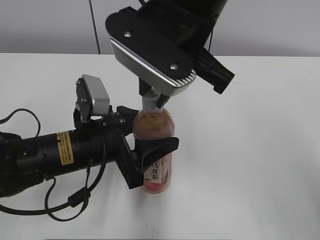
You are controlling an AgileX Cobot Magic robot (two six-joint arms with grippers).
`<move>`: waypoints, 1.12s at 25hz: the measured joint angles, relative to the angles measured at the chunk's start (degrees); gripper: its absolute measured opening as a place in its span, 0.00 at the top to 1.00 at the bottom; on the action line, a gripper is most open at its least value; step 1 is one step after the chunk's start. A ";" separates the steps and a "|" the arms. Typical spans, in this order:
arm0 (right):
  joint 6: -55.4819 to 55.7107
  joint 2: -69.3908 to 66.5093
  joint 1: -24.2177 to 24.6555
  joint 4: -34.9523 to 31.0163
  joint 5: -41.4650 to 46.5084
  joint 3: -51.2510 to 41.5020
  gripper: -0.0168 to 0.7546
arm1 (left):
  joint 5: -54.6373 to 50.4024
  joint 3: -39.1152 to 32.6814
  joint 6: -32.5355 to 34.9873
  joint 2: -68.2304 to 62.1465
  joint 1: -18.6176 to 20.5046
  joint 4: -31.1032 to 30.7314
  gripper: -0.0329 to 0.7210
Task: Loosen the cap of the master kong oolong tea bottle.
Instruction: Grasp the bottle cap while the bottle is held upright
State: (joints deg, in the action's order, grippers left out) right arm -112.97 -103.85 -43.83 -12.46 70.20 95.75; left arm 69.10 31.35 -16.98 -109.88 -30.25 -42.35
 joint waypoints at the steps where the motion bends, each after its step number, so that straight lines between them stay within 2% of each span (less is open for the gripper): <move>1: 1.58 0.00 0.00 -0.04 0.00 0.00 0.66 | 0.00 0.00 0.00 0.00 0.00 0.00 0.35; 5: 6.84 0.00 -0.07 -1.66 -0.07 0.00 0.60 | 0.00 0.00 0.00 0.00 0.00 0.00 0.35; 11: 19.52 -0.17 -0.23 -3.49 -0.08 0.00 0.34 | -0.05 0.05 0.00 0.00 -0.05 0.00 0.35; 14: 29.66 -0.17 -0.23 -3.61 -0.08 0.00 0.26 | -0.05 0.05 0.00 0.00 -0.05 0.00 0.35; 22: 64.17 -0.17 -0.23 1.41 -0.08 0.45 0.23 | -0.05 0.05 0.00 0.00 -0.05 0.00 0.35; 28: 78.84 -0.17 -0.23 2.56 -1.84 0.47 0.23 | -0.05 0.05 0.05 0.00 -0.05 0.00 0.35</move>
State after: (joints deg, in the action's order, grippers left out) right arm -34.13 -104.02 -44.06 -9.90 68.37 96.22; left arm 69.04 31.40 -16.93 -109.88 -30.30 -42.35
